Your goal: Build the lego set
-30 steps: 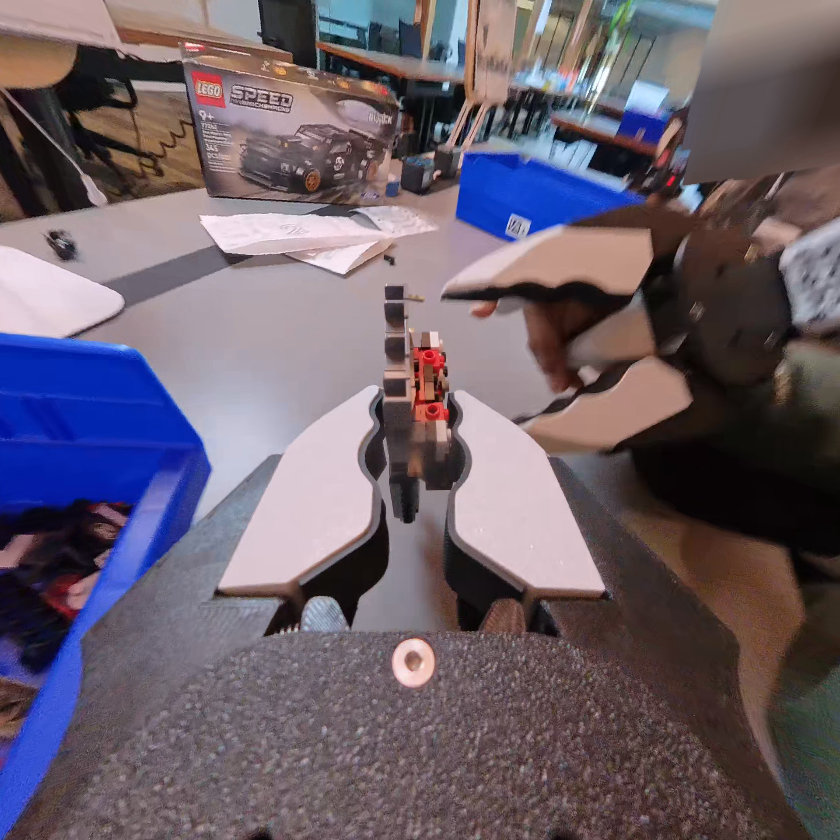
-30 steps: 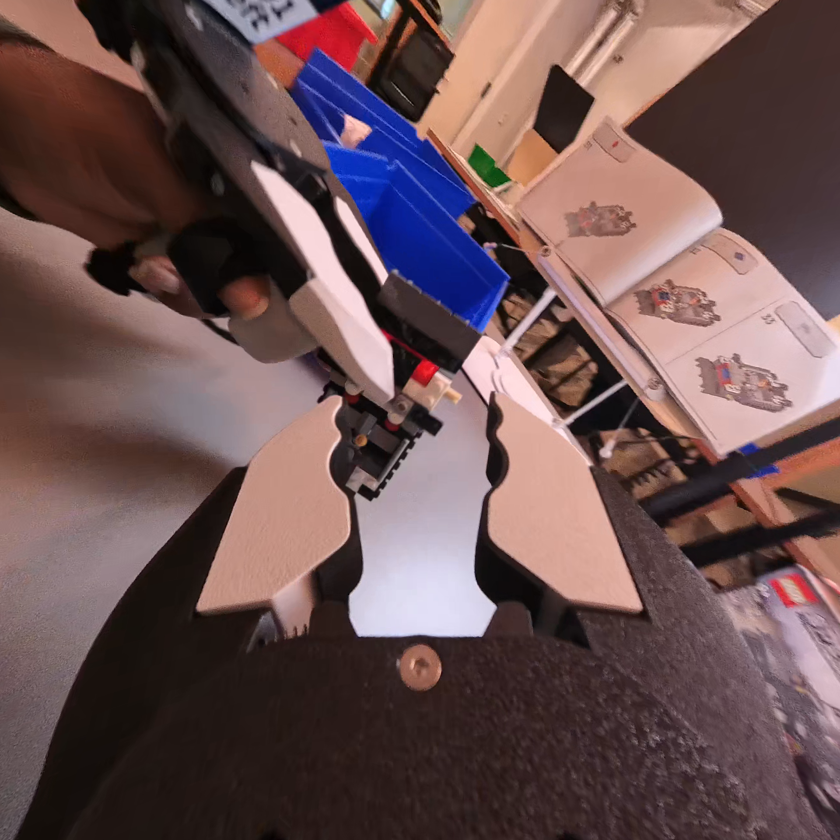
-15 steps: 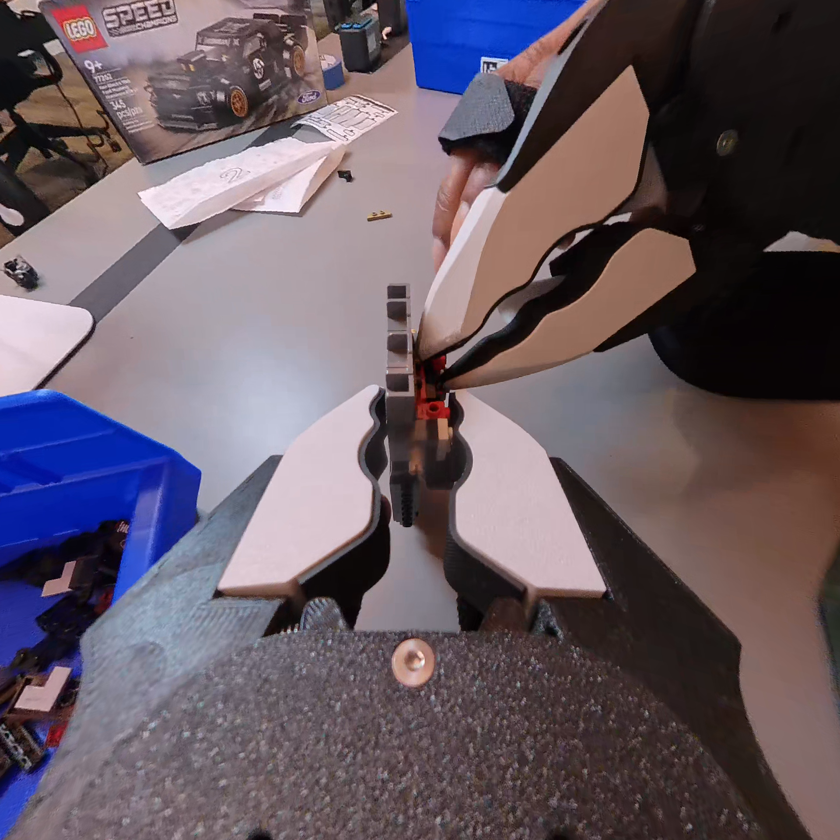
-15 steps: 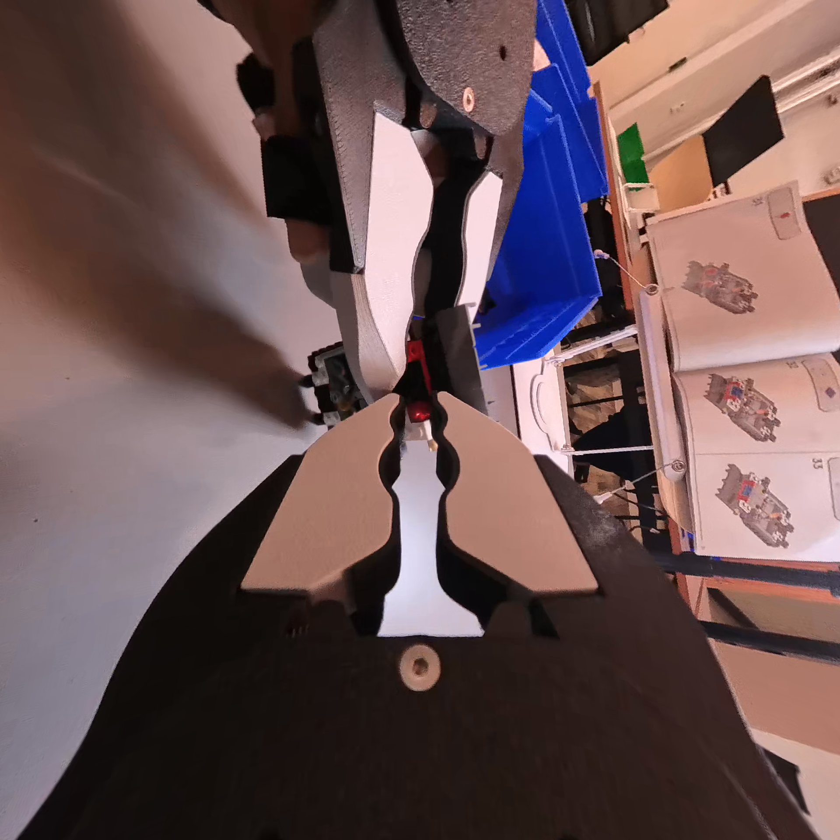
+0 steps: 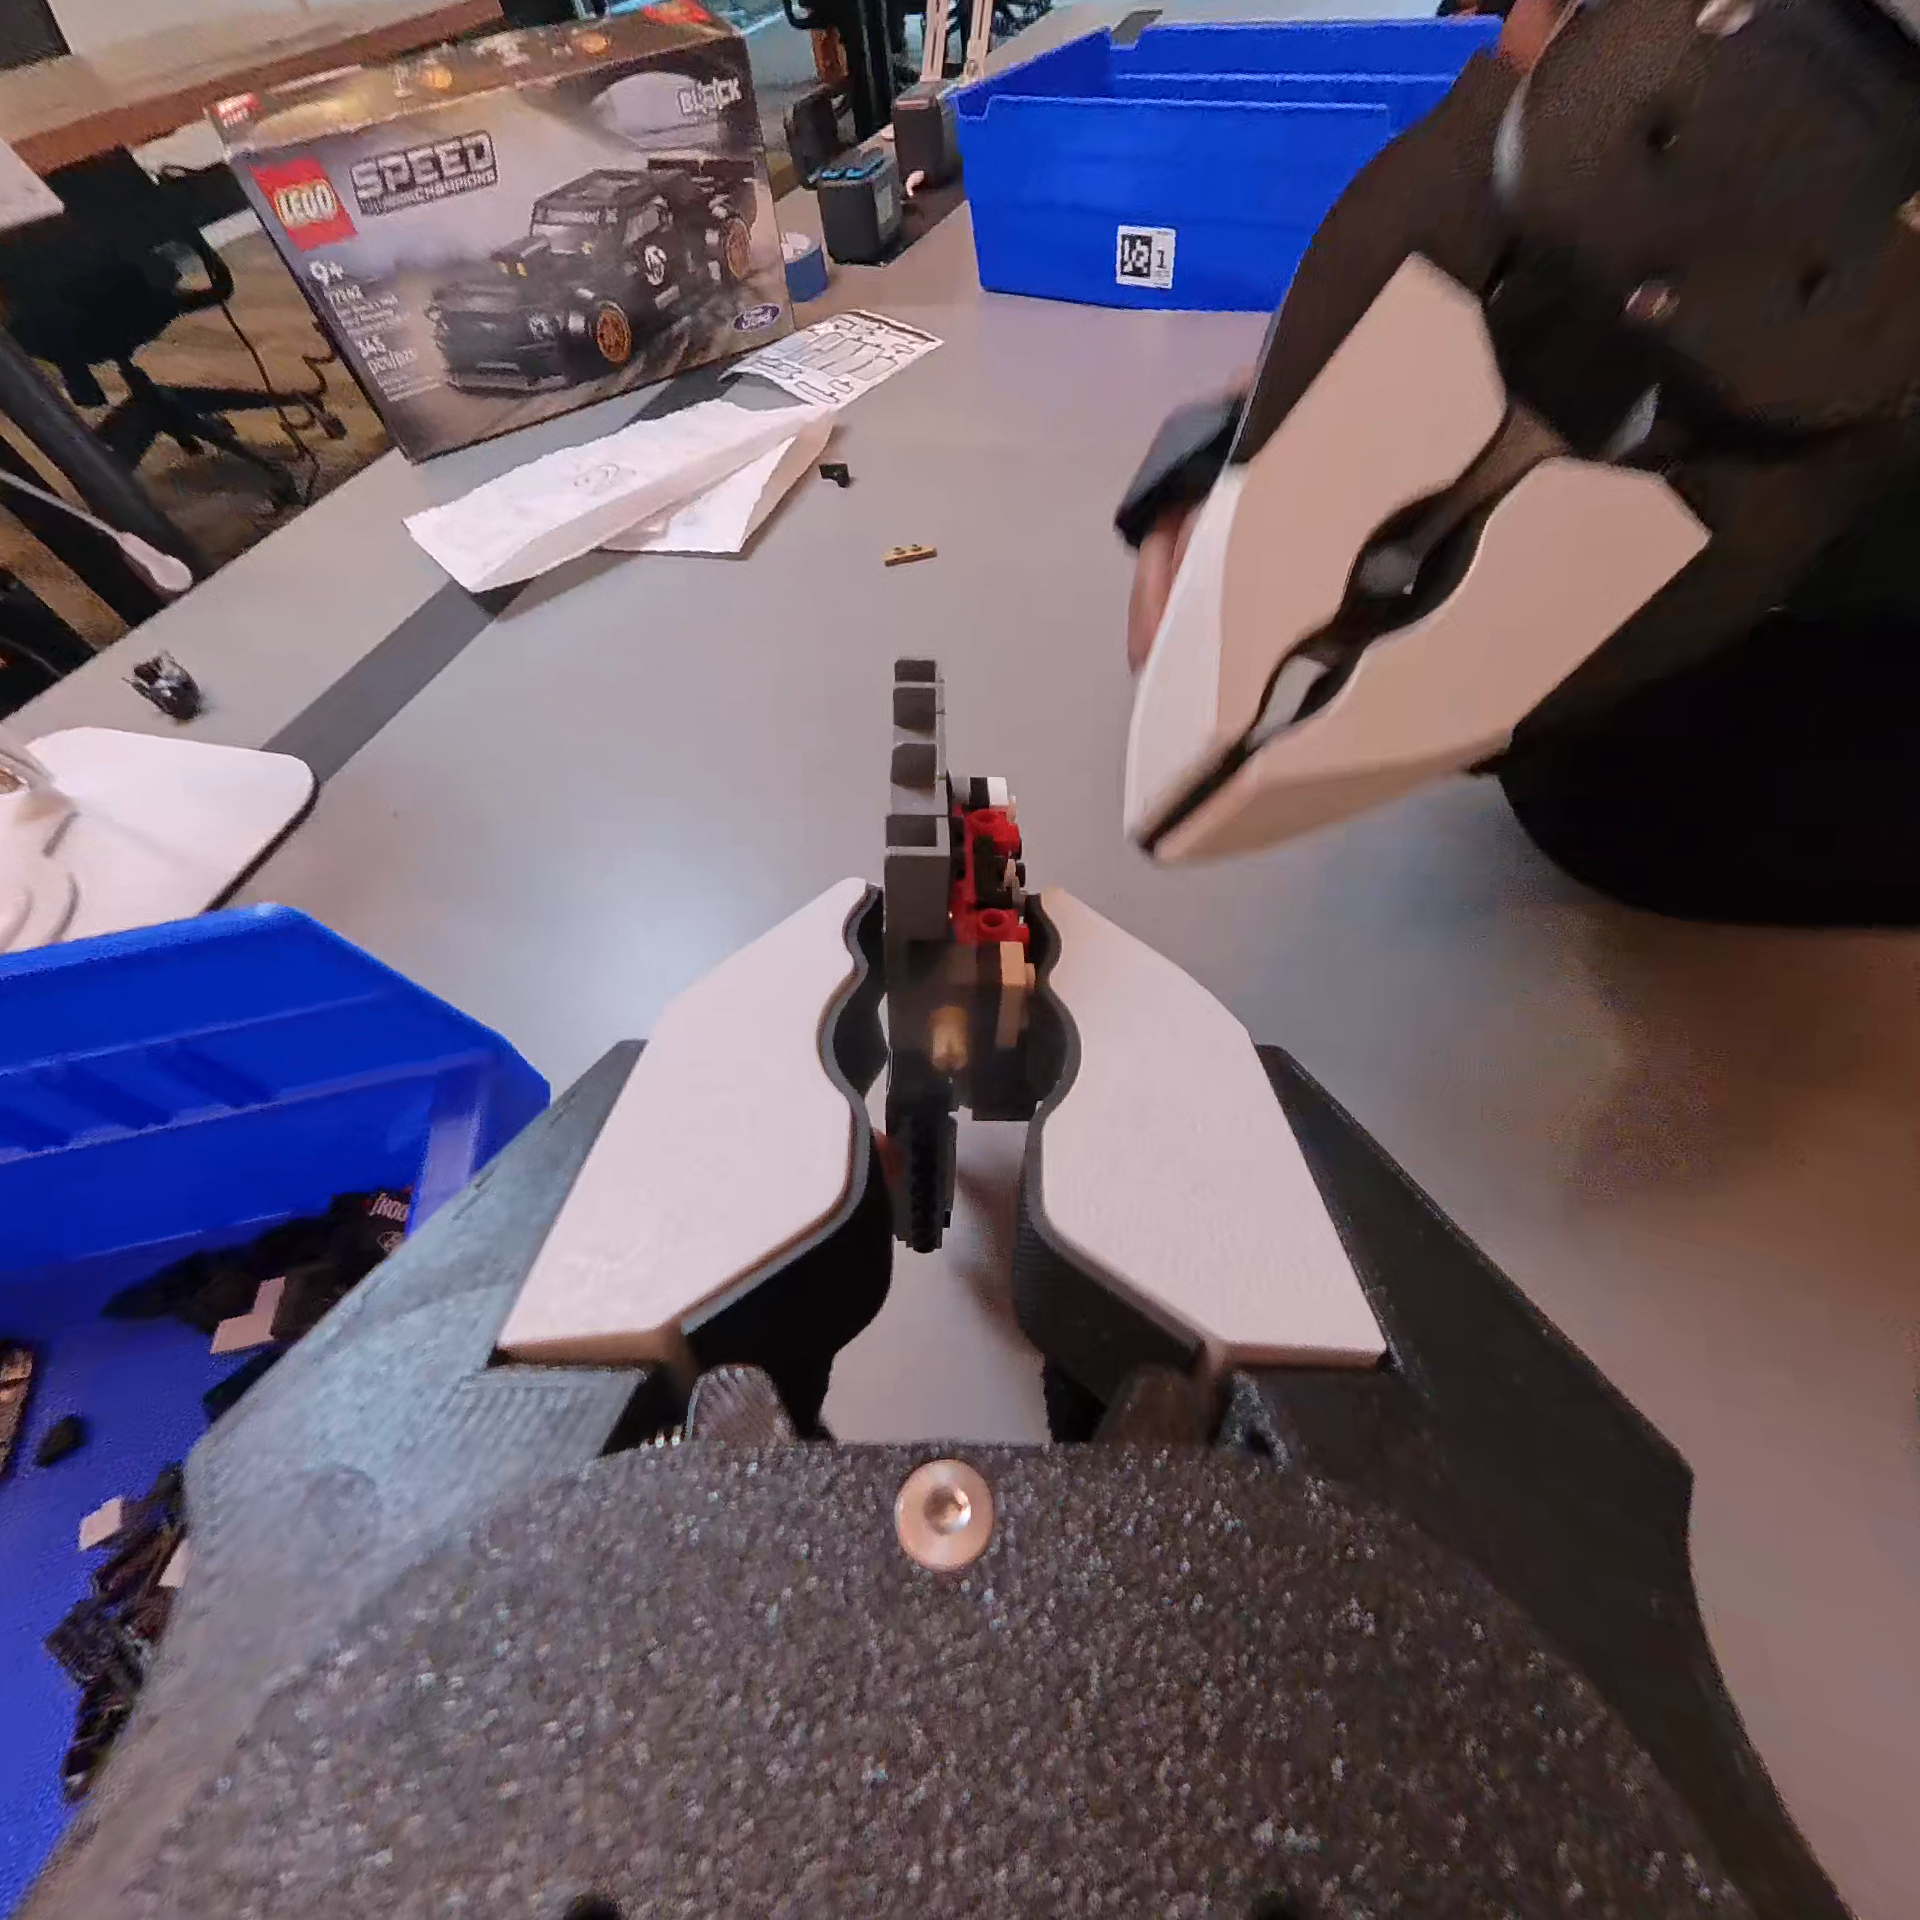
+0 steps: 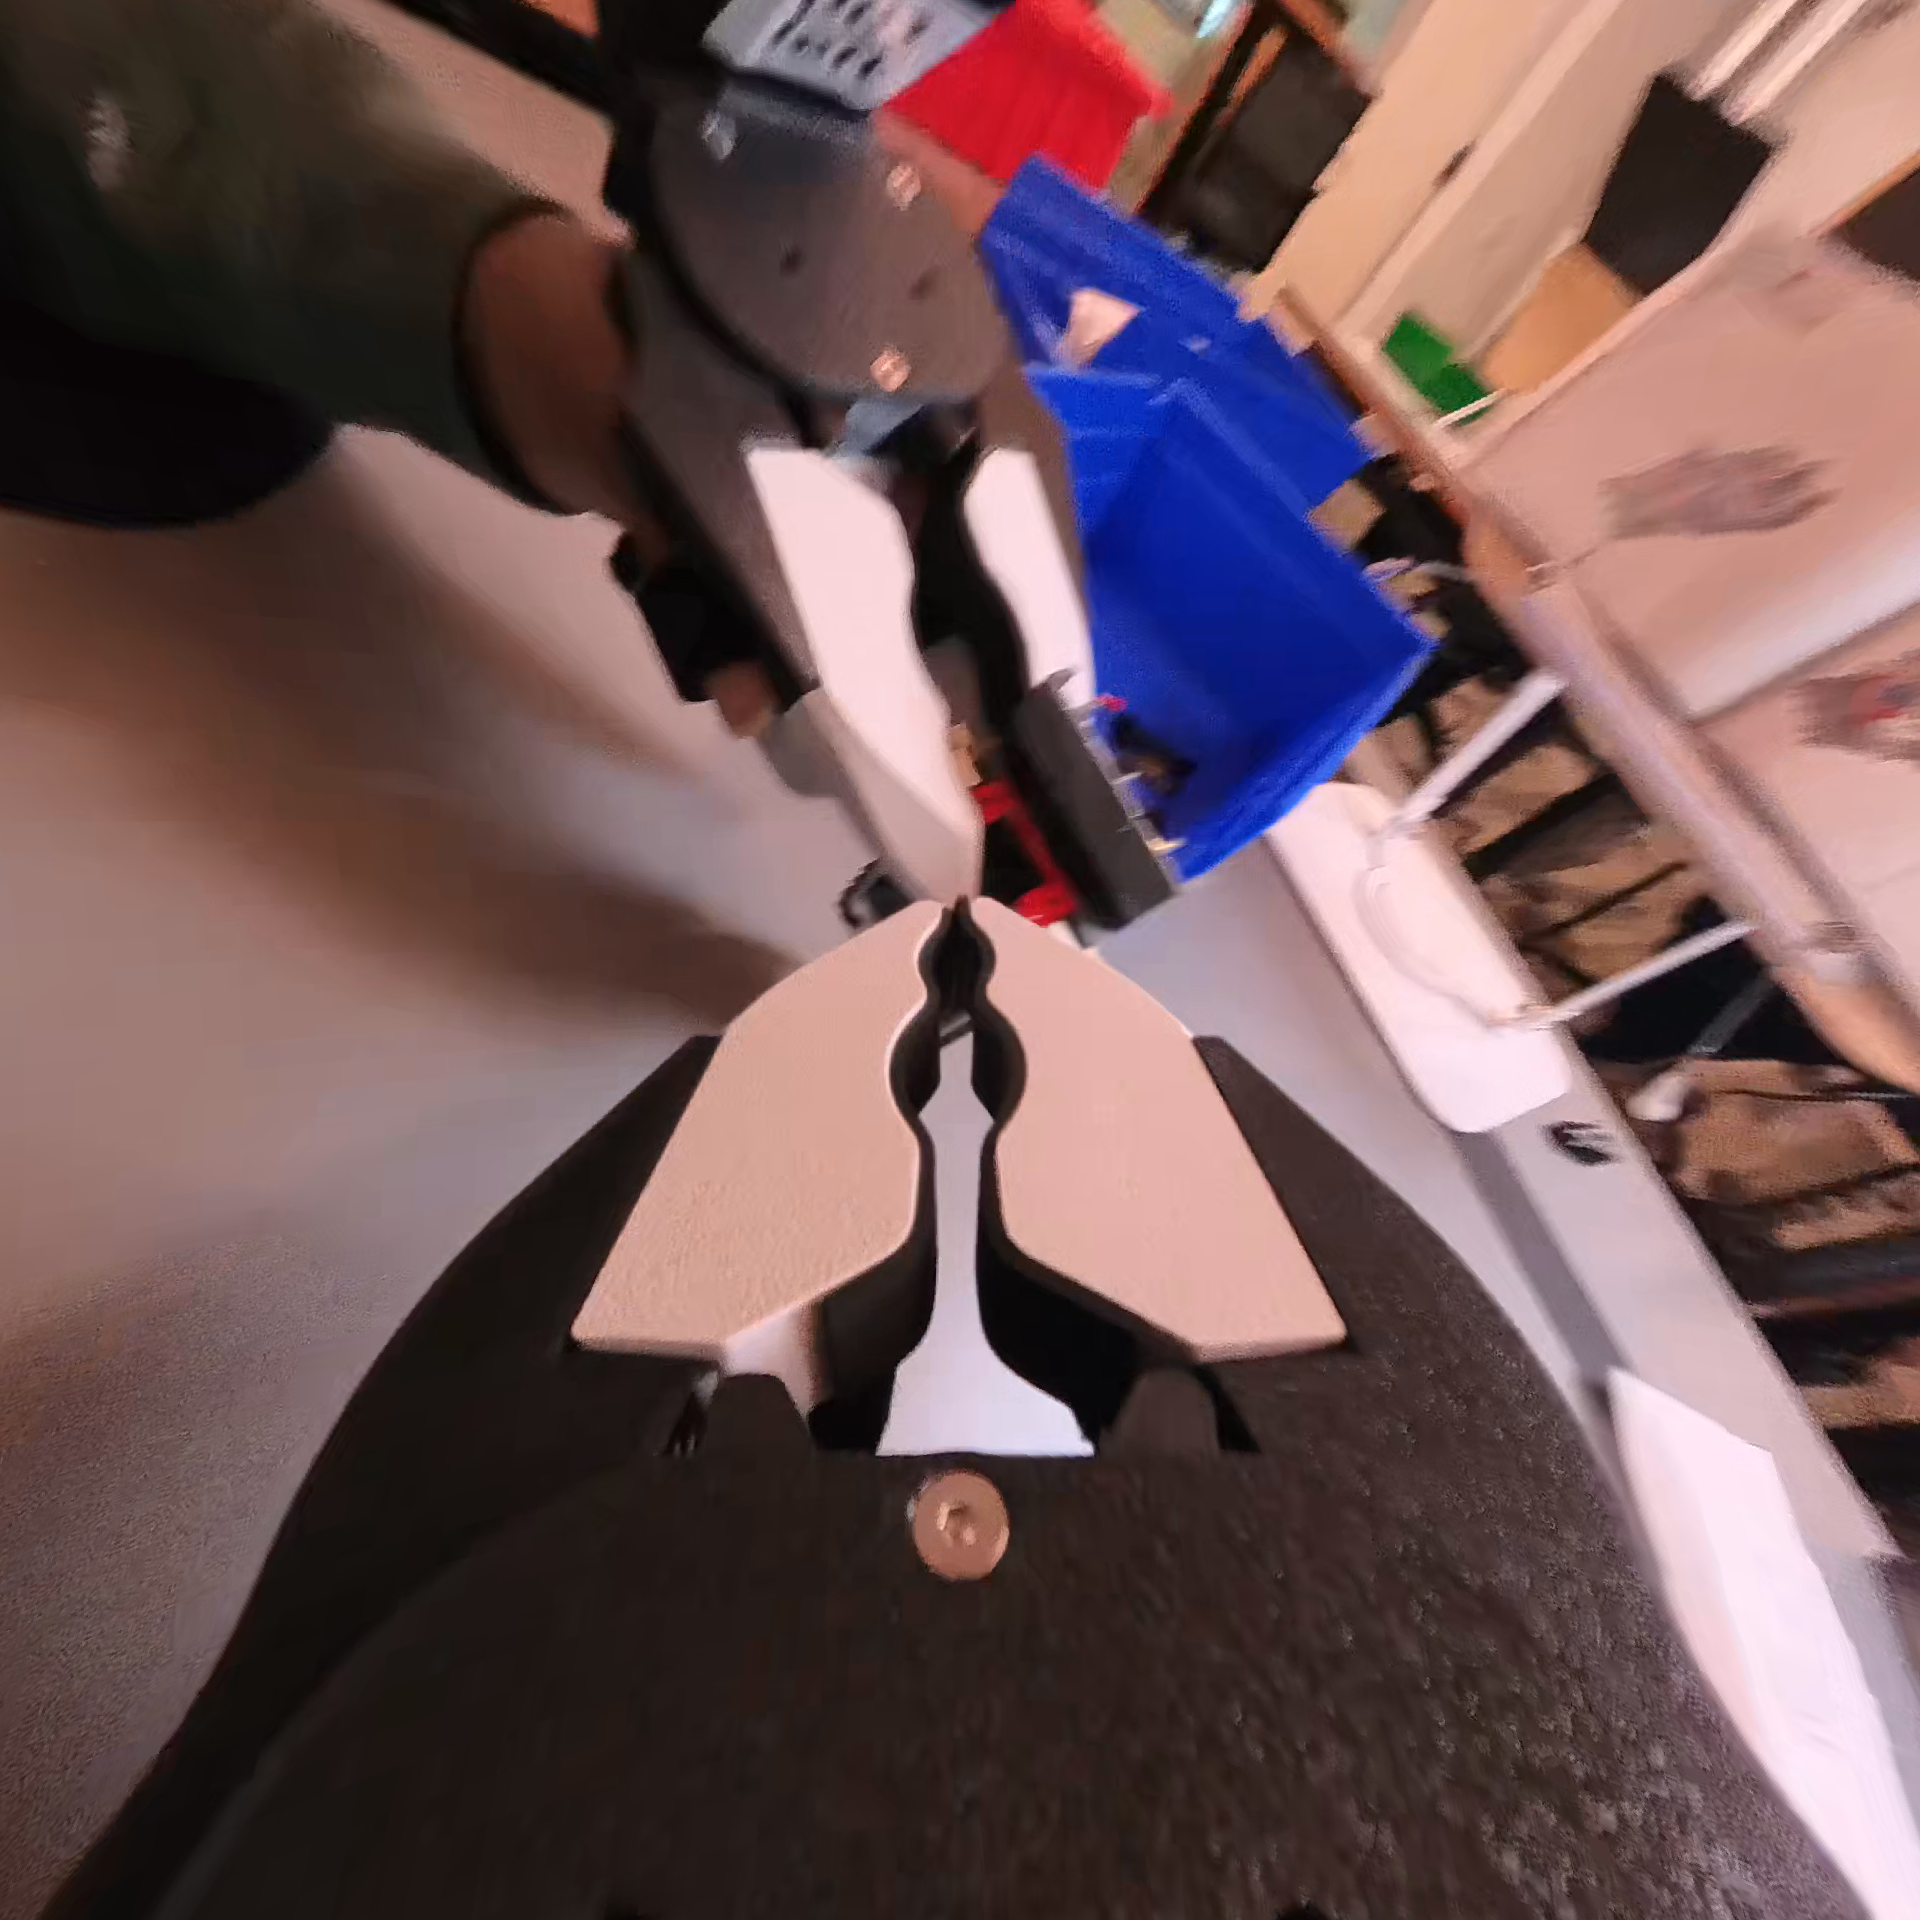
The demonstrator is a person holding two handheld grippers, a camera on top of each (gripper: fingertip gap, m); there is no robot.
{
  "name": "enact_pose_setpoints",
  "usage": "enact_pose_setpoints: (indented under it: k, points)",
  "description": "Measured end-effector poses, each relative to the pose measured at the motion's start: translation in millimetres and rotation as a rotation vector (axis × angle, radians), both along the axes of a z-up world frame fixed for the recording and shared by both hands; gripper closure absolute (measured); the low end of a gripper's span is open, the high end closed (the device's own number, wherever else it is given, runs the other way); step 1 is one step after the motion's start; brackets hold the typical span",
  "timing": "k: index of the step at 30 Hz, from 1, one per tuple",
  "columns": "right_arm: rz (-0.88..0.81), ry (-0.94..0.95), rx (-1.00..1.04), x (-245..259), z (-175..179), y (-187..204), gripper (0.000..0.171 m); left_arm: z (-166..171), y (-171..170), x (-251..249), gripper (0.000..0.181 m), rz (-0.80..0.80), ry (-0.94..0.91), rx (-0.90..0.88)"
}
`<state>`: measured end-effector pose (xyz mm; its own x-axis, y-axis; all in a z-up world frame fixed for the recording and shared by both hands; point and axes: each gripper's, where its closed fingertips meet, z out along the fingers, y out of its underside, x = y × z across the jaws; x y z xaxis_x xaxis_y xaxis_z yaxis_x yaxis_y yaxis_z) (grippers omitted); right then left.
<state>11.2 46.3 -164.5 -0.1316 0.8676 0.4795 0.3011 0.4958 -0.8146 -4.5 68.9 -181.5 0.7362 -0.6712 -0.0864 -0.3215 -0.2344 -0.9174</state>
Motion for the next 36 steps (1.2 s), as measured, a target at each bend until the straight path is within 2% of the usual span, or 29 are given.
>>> enact_pose_setpoints:
  k: [4,9,19,29,31,33,36]
  points:
    - [-0.082,-0.014,0.173,-2,7,17,0.165,3,0,0,0.157,-0.015,-0.006,0.003]
    - [-0.048,-0.110,0.263,-9,-6,15,0.159,1,-3,4,0.157,-0.011,0.046,0.008]
    - [-0.011,-0.237,0.517,-13,-14,13,0.160,-5,-5,2,0.157,-0.011,0.102,-0.024]
    - [0.033,-0.258,0.019,-6,-25,7,0.164,-13,-10,9,0.157,-0.049,0.078,-0.043]
    - [0.138,-0.293,-0.103,2,-31,-14,0.164,-14,-1,-1,0.156,0.011,0.113,-0.010]
    - [0.151,-0.295,-0.077,3,-40,-24,0.164,-7,1,-1,0.156,-0.012,0.069,-0.027]
    - [0.138,-0.205,-0.175,6,-26,-22,0.163,-11,-1,5,0.156,-0.031,0.086,-0.024]
